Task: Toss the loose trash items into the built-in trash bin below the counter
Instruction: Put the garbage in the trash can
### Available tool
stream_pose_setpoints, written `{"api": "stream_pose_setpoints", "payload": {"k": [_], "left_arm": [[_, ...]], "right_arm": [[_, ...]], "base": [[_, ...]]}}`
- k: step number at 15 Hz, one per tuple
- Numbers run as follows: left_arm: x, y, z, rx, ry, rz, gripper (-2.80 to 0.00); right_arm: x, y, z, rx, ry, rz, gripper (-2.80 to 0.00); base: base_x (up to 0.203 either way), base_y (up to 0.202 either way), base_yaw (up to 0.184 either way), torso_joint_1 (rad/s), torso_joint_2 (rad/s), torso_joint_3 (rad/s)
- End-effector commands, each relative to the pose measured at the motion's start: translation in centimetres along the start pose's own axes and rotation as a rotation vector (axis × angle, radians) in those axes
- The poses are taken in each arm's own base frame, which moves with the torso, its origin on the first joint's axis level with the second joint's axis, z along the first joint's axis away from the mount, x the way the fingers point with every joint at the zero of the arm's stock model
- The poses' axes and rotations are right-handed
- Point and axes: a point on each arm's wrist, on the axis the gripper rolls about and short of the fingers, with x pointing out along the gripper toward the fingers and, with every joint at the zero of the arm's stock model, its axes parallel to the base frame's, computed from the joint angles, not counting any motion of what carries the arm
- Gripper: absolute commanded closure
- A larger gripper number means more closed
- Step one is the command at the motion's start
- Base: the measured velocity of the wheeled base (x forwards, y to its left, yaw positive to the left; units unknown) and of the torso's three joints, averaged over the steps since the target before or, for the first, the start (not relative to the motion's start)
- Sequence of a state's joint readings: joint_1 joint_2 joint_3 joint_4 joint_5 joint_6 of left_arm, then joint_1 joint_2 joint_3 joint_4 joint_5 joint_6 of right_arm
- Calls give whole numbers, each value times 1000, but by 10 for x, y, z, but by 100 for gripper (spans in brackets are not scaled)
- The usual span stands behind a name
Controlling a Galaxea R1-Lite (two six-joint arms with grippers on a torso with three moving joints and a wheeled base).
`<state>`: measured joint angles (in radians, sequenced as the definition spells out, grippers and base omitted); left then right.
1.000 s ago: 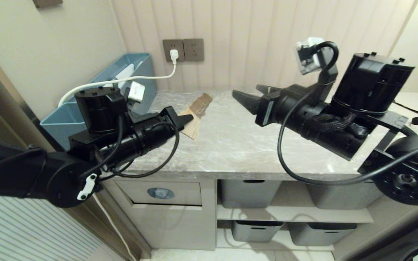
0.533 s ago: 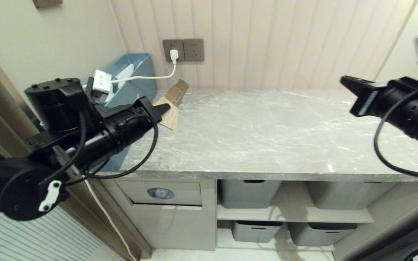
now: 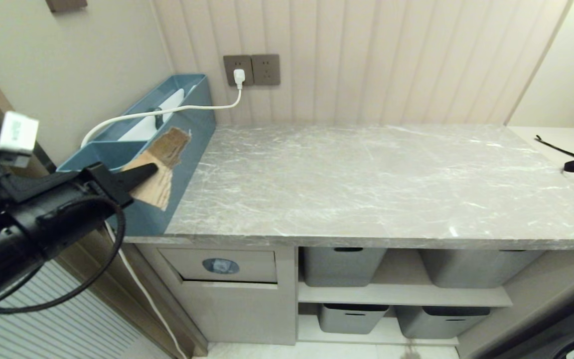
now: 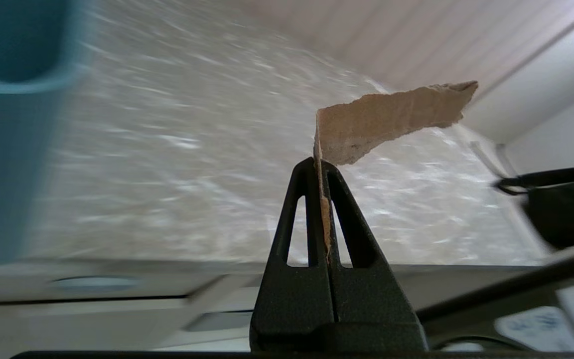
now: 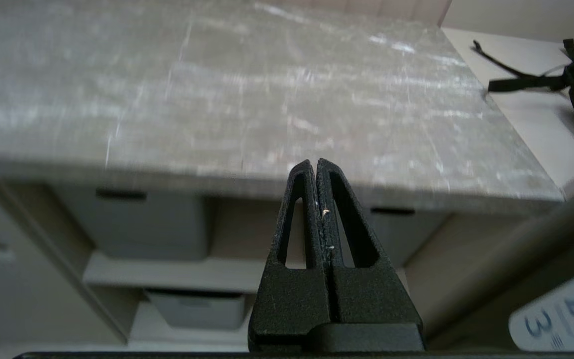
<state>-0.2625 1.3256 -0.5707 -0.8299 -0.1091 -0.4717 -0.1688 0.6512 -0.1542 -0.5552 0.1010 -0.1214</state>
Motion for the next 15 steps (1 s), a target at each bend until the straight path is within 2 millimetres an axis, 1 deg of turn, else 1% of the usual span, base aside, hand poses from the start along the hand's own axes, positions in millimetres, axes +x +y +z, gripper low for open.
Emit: {"api": "stream_pose_setpoints", "payload": {"k": [1,2,3,4,5,6,7,9,12,15], "left_arm": [[-47,18,8,78,-74,100,0],[-66,24,5,127,-86,139,0],[-84,25,0,173,-100,156,0],[-99,26,-9,212,-97,165,0],[-109,27,-17,249,-85,172,0],[-114,28,-22,300,-72,177,0],[-115,29,-23,331,-65,179,0],[-114,30,-25,345,-52,179,0],[-117,30,-31,348,-27,148,0],[-121,32,-37,394,-6,146,0]], "right_arm": [[-48,9,-31,-45,-37,-2,0],[-54,12,-47,-64,31,15,0],[-56,15,-64,-74,143,38,0],[-58,16,-75,-66,250,61,0],[-60,17,-78,-56,311,76,0],[-60,17,-77,-49,325,74,0],[-60,16,-79,-58,335,44,0],[-60,15,-86,-55,350,-23,0],[-60,16,-88,-45,353,-27,0],[-60,16,-88,-46,353,-26,0]], "base": [[0,0,0,0,0,0],[0,0,0,0,0,0],[0,0,0,0,0,0],[0,0,0,0,0,0],[0,0,0,0,0,0],[0,0,0,0,0,0],[0,0,0,0,0,0],[0,0,0,0,0,0],[0,0,0,0,0,0],[0,0,0,0,0,0]]}}
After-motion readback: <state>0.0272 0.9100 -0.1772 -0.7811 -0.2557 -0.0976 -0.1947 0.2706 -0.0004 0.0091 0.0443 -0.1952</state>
